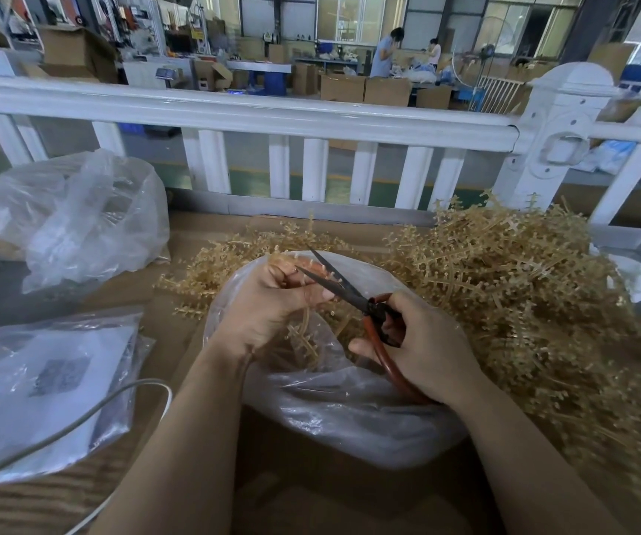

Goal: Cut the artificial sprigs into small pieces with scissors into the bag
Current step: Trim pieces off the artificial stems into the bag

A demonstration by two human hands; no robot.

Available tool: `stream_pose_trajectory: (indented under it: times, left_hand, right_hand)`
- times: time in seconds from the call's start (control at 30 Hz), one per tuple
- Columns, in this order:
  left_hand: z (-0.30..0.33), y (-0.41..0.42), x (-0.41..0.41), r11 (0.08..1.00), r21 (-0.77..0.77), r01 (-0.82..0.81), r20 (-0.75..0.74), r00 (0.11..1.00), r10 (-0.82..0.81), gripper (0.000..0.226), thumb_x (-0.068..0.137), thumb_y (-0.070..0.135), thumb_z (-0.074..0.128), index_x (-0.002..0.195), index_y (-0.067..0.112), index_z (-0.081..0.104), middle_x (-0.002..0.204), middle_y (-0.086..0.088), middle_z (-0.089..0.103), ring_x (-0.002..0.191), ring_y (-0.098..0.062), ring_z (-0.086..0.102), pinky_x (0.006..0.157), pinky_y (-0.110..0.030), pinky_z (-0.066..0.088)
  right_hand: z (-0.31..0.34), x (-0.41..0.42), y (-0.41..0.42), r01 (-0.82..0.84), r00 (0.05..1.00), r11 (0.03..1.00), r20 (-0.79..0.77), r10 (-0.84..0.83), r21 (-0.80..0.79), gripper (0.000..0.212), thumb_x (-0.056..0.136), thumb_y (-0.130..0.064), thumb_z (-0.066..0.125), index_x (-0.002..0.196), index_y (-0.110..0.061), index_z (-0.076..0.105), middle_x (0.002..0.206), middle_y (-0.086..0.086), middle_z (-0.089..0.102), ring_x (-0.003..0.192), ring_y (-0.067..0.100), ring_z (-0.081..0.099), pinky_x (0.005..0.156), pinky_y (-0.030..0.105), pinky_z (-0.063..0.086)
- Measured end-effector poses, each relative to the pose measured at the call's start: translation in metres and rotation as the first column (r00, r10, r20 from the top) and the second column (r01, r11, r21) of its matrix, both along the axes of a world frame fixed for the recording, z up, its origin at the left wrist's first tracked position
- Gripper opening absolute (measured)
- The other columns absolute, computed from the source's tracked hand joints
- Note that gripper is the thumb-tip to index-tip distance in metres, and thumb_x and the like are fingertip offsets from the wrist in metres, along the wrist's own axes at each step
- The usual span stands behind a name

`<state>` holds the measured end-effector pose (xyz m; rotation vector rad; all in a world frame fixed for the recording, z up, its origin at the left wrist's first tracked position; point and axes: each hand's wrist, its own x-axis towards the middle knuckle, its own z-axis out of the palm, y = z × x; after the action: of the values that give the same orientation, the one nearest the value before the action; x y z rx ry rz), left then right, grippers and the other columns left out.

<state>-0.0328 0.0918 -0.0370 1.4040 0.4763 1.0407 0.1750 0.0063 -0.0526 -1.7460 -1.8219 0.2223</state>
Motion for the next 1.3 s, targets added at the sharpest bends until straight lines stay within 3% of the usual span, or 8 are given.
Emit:
stream_pose_trajectory:
  times: [0.1, 0.53, 0.7, 0.9, 1.0, 1.17, 1.23, 1.3]
  left_hand:
    - [-0.0013, 0.0014, -0.0003, 1.000, 0.002, -0.022, -0.005, 1.000, 0.022, 0.018, 0.065, 0.017, 0.084, 0.081, 0.018, 0.078, 0.088, -0.007, 0.076, 0.087, -0.023, 0.071, 0.087, -0.041, 0.054]
    - [-0.0025, 0.0015, -0.0002, 1.000, 0.008, 0.026, 0.022, 0.999, -0.026, 0.015, 0.068, 0.014, 0.083, 0.082, 0.015, 0.078, 0.089, -0.008, 0.076, 0.088, -0.021, 0.071, 0.083, -0.031, 0.056]
    - [-0.0052, 0.0034, -0.0008, 1.000, 0.012, -0.003, -0.008, 1.000, 0.003, 0.020, 0.069, 0.015, 0.084, 0.087, 0.009, 0.076, 0.094, -0.014, 0.074, 0.093, -0.032, 0.067, 0.094, -0.051, 0.048]
    - [-0.0037, 0.0012, -0.0007, 0.999, 0.035, 0.032, 0.011, 0.999, -0.032, 0.012, 0.074, 0.008, 0.079, 0.085, 0.012, 0.077, 0.092, -0.010, 0.075, 0.093, -0.026, 0.069, 0.090, -0.039, 0.054]
    - [-0.0054, 0.0021, 0.0001, 0.999, 0.033, 0.005, 0.017, 1.000, -0.005, 0.013, 0.075, 0.005, 0.077, 0.086, 0.001, 0.074, 0.096, -0.019, 0.073, 0.097, -0.035, 0.067, 0.095, -0.049, 0.051]
    - [-0.0051, 0.0012, -0.0016, 0.999, 0.025, 0.040, 0.012, 0.999, -0.040, 0.010, 0.076, 0.013, 0.077, 0.084, 0.007, 0.077, 0.092, -0.014, 0.076, 0.094, -0.028, 0.071, 0.091, -0.040, 0.053]
    - [-0.0059, 0.0029, -0.0027, 0.999, 0.013, 0.052, 0.025, 0.998, -0.053, 0.010, 0.078, 0.012, 0.076, 0.085, 0.005, 0.076, 0.093, -0.015, 0.075, 0.093, -0.030, 0.070, 0.093, -0.046, 0.050]
    - [-0.0054, 0.0034, -0.0032, 0.997, 0.016, 0.071, 0.035, 0.997, -0.071, 0.009, 0.079, 0.012, 0.075, 0.087, 0.008, 0.076, 0.093, -0.014, 0.075, 0.093, -0.027, 0.071, 0.091, -0.041, 0.053]
  right_hand:
    - [-0.0003, 0.0000, -0.0008, 0.012, 1.000, 1.000, 0.015, -0.012, 0.021, 0.062, 0.060, -0.093, 0.050, 0.101, -0.047, 0.050, 0.082, -0.025, 0.059, 0.077, -0.008, 0.056, 0.061, 0.019, 0.039]
    - [0.0005, -0.0009, -0.0007, 0.011, 1.000, 0.999, 0.017, -0.012, 0.050, 0.059, 0.058, -0.093, 0.050, 0.090, -0.043, 0.055, 0.076, -0.020, 0.062, 0.071, -0.004, 0.058, 0.060, 0.022, 0.044]
    - [0.0002, -0.0005, -0.0006, 0.006, 1.000, 0.998, 0.009, -0.007, 0.063, 0.061, 0.057, -0.096, 0.047, 0.093, -0.047, 0.052, 0.077, -0.020, 0.063, 0.074, -0.004, 0.060, 0.064, 0.024, 0.048]
    - [-0.0008, 0.0005, -0.0012, 0.008, 1.000, 0.997, -0.002, -0.008, 0.077, 0.075, 0.051, -0.108, 0.030, 0.090, -0.047, 0.050, 0.078, -0.020, 0.061, 0.075, -0.003, 0.058, 0.063, 0.025, 0.046]
    - [-0.0015, 0.0020, -0.0012, 0.001, 1.000, 0.996, -0.010, -0.001, 0.088, 0.065, 0.053, -0.106, 0.034, 0.081, -0.048, 0.046, 0.078, -0.018, 0.059, 0.074, 0.000, 0.056, 0.061, 0.024, 0.040]
    - [-0.0016, 0.0024, -0.0010, 0.011, 1.000, 0.996, -0.001, -0.011, 0.086, 0.075, 0.057, -0.102, 0.041, 0.099, -0.041, 0.057, 0.081, -0.019, 0.062, 0.078, 0.002, 0.060, 0.067, 0.029, 0.051]
    - [-0.0018, 0.0017, -0.0006, 0.014, 1.000, 0.996, 0.013, -0.015, 0.093, 0.074, 0.059, -0.098, 0.047, 0.101, -0.038, 0.058, 0.082, -0.019, 0.062, 0.078, 0.001, 0.060, 0.066, 0.028, 0.051]
    - [-0.0023, 0.0015, -0.0001, 0.012, 1.000, 0.994, 0.027, -0.015, 0.107, 0.067, 0.061, -0.095, 0.048, 0.099, -0.040, 0.055, 0.080, -0.020, 0.061, 0.076, -0.002, 0.058, 0.063, 0.024, 0.047]
